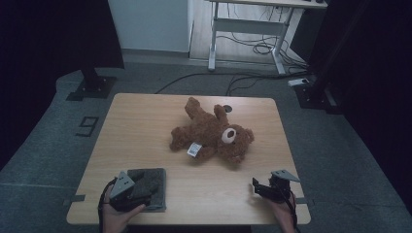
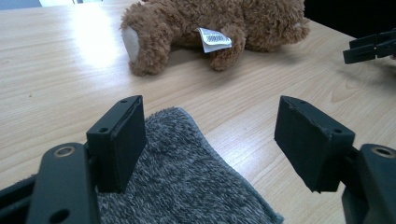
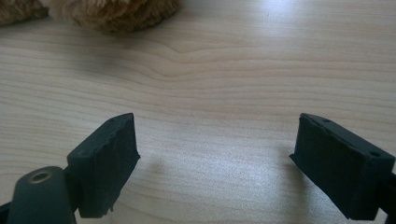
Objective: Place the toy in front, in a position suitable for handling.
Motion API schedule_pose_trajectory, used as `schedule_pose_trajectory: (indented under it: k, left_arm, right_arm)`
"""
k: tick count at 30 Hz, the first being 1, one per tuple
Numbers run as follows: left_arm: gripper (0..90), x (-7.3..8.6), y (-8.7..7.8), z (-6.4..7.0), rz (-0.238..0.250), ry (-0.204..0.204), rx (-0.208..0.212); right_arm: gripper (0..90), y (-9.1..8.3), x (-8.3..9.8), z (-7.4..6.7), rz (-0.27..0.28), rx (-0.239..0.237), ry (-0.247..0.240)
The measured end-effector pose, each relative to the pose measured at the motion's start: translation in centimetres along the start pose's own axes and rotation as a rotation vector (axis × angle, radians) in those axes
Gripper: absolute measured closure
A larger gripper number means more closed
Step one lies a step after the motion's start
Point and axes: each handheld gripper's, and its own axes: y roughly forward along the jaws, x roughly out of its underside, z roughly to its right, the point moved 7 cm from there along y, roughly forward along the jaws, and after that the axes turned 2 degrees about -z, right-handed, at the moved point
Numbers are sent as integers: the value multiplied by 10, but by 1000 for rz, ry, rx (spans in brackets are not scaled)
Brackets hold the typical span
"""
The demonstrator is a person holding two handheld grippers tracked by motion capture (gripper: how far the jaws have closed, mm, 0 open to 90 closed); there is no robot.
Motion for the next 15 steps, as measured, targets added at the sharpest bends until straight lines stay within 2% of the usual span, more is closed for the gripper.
schedule_pose_trajectory:
  k: [4,7,11,14,15]
  left_arm:
    - [253,-1,1,0,0,3,-13]
    - [258,-4,4,1,-4,-18,-21]
    - [266,-9,10,0,-21,-12,-34]
    - [266,-13,16,-1,-26,-14,-28]
    - [266,-18,23,-2,-34,-16,-12]
  right_arm:
    - [138,-2,-1,0,21,-17,10]
    - [142,-6,-5,0,49,-20,8]
    - [146,-9,-12,-2,71,-27,5]
    - [146,-9,-15,-4,74,-31,-2]
    - [146,-9,-19,-6,82,-40,-7]
